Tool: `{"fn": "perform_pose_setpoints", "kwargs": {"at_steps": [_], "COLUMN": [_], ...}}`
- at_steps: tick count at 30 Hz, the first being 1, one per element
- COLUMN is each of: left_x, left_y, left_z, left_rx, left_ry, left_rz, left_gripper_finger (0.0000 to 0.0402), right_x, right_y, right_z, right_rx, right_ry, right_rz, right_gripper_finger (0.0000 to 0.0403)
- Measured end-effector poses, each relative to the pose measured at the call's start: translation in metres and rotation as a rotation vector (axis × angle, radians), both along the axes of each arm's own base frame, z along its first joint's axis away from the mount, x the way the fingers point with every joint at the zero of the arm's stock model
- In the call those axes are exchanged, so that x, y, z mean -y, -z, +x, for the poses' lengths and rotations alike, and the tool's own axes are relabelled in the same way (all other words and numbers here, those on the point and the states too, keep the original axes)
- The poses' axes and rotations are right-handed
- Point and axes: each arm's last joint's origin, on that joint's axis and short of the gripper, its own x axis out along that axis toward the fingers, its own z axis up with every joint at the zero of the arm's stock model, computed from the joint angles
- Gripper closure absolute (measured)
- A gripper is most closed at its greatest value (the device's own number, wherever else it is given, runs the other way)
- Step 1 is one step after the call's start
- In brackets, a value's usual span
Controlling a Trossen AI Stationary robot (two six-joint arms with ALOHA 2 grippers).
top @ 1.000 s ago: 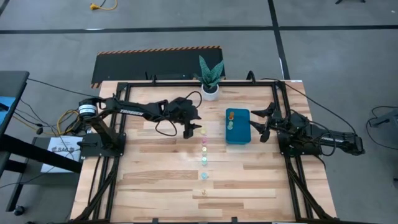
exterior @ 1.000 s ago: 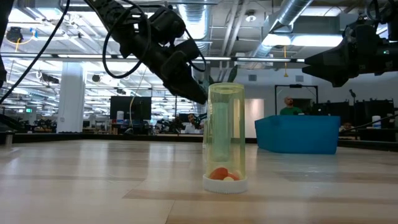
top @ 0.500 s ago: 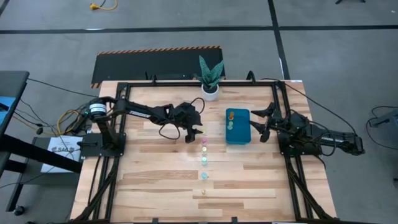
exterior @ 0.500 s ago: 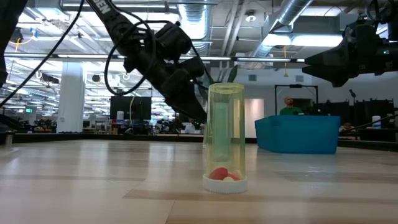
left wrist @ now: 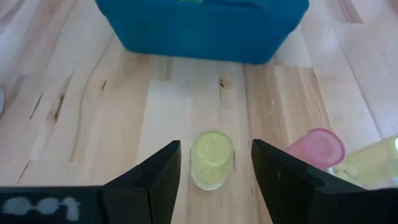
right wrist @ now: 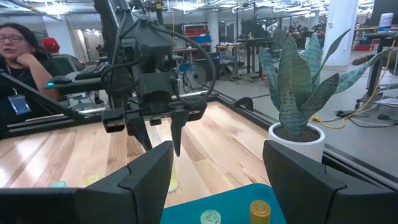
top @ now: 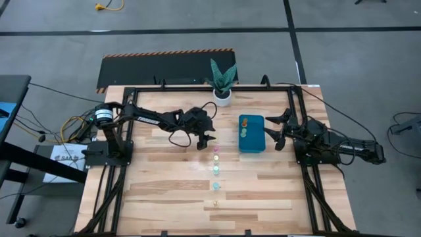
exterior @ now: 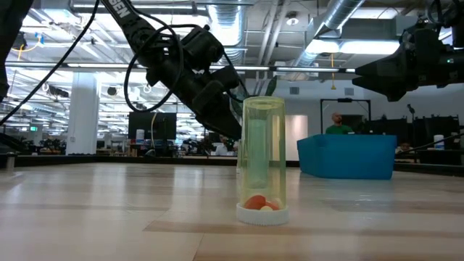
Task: Pick and place pill bottles into a basket
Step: Put the top green pill bottle into the blue bin
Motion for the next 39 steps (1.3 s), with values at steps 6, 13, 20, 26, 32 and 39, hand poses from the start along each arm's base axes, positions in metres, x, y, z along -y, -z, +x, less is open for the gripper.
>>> {"fn": "perform_pose_setpoints", "kwargs": {"at_steps": [6,13,20,26,32,39], "left_x": [-0.001,-0.003,-0.003,-0.003,-0.008,0.0], "left_y": [0.008,0.011,0.011,0.008,-0.025,-0.088], "left_z": [0.003,0.007,0.007,0.009,0.03,0.061], "left_rx": [-0.009,0.023,0.022,0.055,0.17,0.344], "left_ry": [0.0,-0.02,-0.021,-0.021,-0.03,0.062], "left_rz": [-0.004,0.019,0.02,0.017,0.028,0.071], "left_gripper_finger": [0.0217,0.0217,0.0269,0.0322,0.032,0.0315], "right_x": [0.0,0.0,0.0,0.0,0.0,0.0], "right_y": [0.0,0.0,0.0,0.0,0.0,0.0], "right_z": [0.0,0.0,0.0,0.0,0.0,0.0], "right_rx": [0.0,0.0,0.0,0.0,0.0,0.0], "right_ry": [0.001,-0.001,0.0,0.0,0.0,0.0], "right_rz": [0.0,0.0,0.0,0.0,0.0,0.0], "right_gripper_finger": [0.0159,0.0159,0.0159,0.0159,0.0159,0.0159]}}
